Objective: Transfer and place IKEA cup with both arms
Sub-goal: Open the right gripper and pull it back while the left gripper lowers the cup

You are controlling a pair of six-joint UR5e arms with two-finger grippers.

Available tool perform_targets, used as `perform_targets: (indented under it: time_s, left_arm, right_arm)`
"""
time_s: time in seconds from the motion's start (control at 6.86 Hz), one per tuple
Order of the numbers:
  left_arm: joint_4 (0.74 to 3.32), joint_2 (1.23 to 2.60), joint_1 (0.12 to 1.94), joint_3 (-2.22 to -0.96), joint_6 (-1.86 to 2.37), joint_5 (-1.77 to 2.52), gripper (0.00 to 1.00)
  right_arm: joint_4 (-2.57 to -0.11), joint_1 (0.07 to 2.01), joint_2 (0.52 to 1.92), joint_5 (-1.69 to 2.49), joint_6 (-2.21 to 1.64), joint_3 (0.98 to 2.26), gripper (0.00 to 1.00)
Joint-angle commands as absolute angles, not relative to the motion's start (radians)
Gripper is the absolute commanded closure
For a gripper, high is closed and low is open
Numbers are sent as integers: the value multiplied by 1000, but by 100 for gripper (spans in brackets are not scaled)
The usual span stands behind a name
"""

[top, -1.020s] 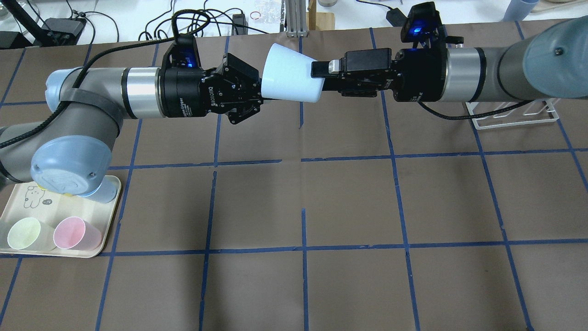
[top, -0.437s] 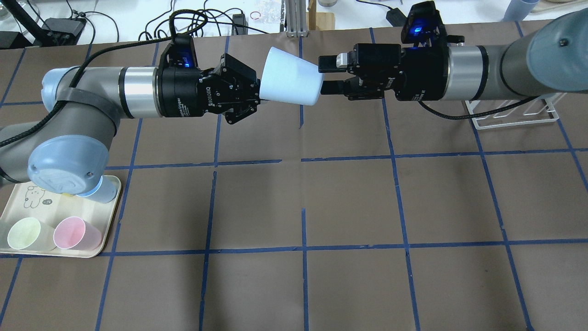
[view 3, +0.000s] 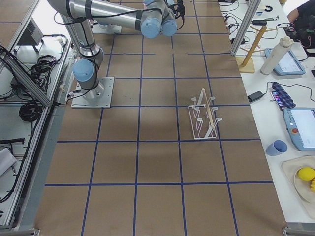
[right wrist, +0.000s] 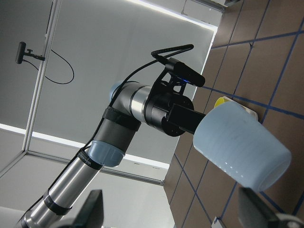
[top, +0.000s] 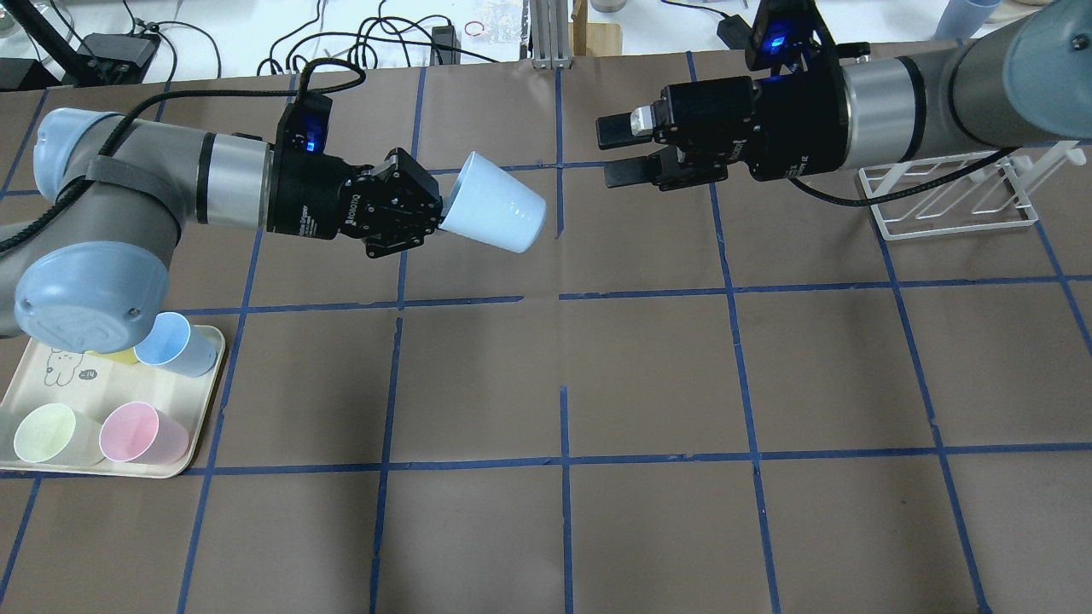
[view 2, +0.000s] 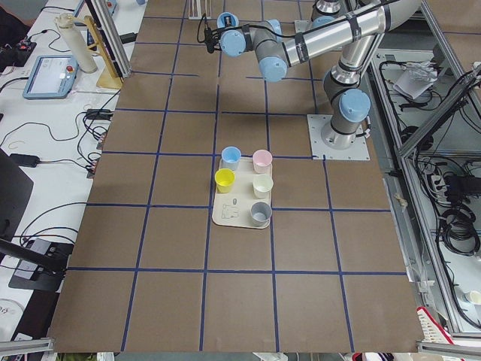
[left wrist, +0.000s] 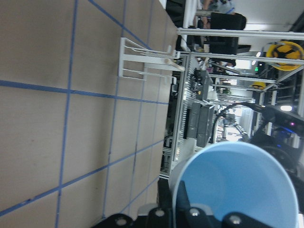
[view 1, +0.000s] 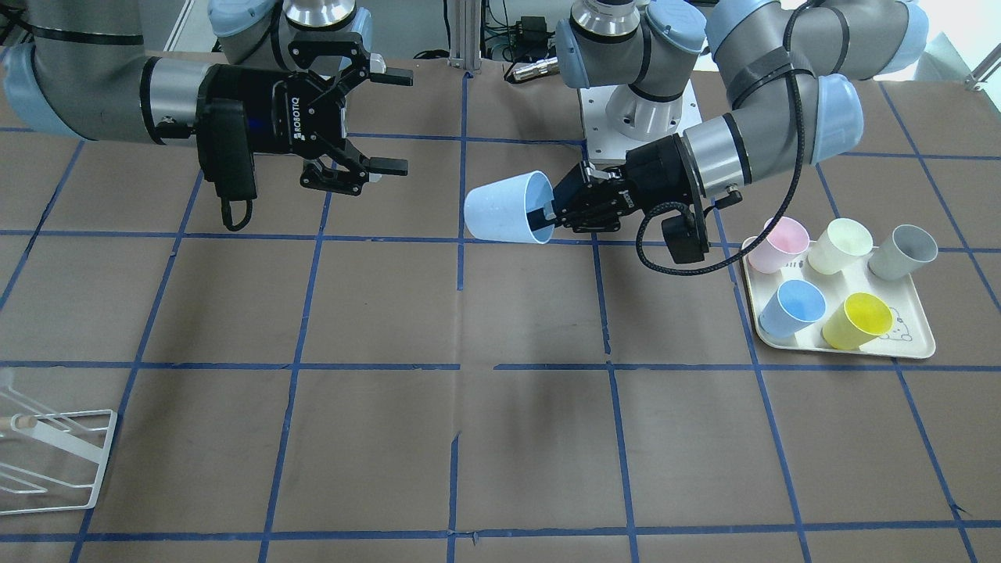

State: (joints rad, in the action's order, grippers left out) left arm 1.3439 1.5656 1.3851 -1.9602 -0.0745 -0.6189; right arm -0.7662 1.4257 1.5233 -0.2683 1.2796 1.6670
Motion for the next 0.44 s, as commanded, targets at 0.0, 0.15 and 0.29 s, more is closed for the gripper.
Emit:
perform_targets:
  time_s: [0.0,0.15,0.29]
  left_arm:
    - [1283,1557,1342,-1939,-80,-994,100]
    - [1288,1557,1322,-1903,-84,-1103,100]
    - [1299,1557,1287,-1860,-165,-1250,100]
  right_arm:
    - [-785,1425,1505,-382,1243,1661,0]
    - [-799,1425,1488,-421,1209,1657,0]
    - [-807,1424,1456,-467,1131,1638,0]
